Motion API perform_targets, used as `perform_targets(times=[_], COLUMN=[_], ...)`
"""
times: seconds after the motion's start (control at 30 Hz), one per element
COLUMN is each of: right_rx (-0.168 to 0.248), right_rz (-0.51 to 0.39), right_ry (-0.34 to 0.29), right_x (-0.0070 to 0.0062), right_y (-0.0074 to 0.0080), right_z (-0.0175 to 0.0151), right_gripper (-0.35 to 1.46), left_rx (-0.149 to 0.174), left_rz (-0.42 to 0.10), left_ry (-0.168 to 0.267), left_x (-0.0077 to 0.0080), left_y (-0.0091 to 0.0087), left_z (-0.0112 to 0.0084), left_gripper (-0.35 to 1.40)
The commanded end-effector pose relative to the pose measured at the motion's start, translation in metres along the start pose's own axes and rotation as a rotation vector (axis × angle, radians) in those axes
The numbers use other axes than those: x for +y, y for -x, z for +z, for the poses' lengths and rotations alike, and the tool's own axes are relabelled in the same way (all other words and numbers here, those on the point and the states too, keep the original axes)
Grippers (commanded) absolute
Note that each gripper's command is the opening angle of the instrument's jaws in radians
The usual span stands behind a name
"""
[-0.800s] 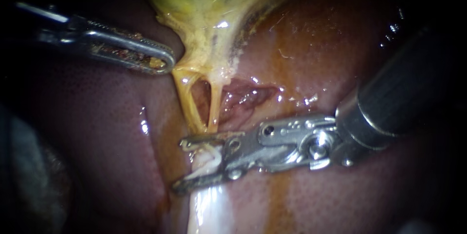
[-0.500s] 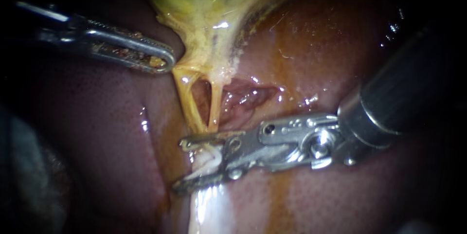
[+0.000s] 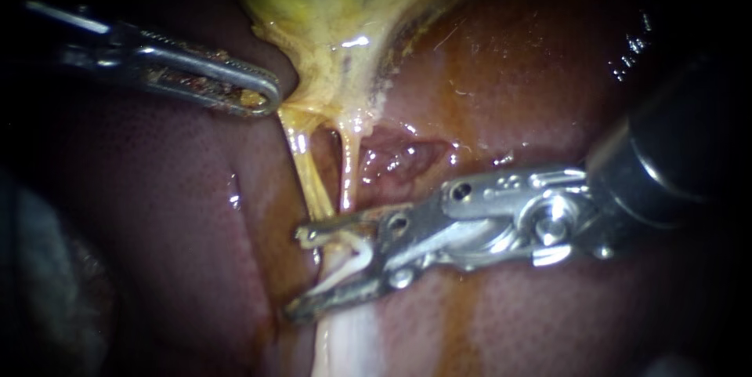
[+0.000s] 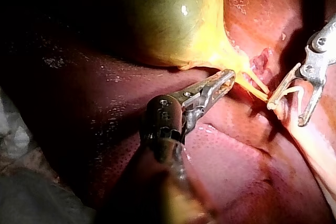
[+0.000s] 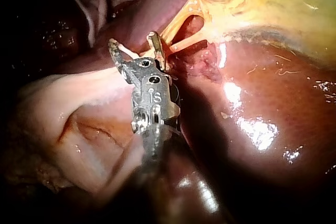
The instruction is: Clipping first clip left tube
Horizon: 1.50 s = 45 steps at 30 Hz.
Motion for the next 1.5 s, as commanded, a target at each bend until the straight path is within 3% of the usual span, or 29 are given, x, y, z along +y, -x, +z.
perform_targets(times=[0.03, 0.5, 1.5], right_rx=[0.006, 0.025, 0.042], right_rz=[0.001, 0.007, 0.030], right_ry=[-0.003, -0.018, -0.008], right_x=[0.0000, 0.0007, 0.0048], right_y=[-0.0001, 0.0004, 0.0021], right_z=[-0.0003, -0.0019, -0.0030], right_gripper=[0.50, 0.50, 0.49], left_rx=[0.000, 0.000, -0.001], left_rz=[0.000, 0.000, 0.001], left_ry=[0.001, 0.001, 0.003], left_x=[0.0000, 0.0000, 0.0000], left_y=[0.0000, 0.0000, 0.0001], left_z=[0.0000, 0.0000, 0.0000], left_gripper=[-0.35, -0.35, -0.35])
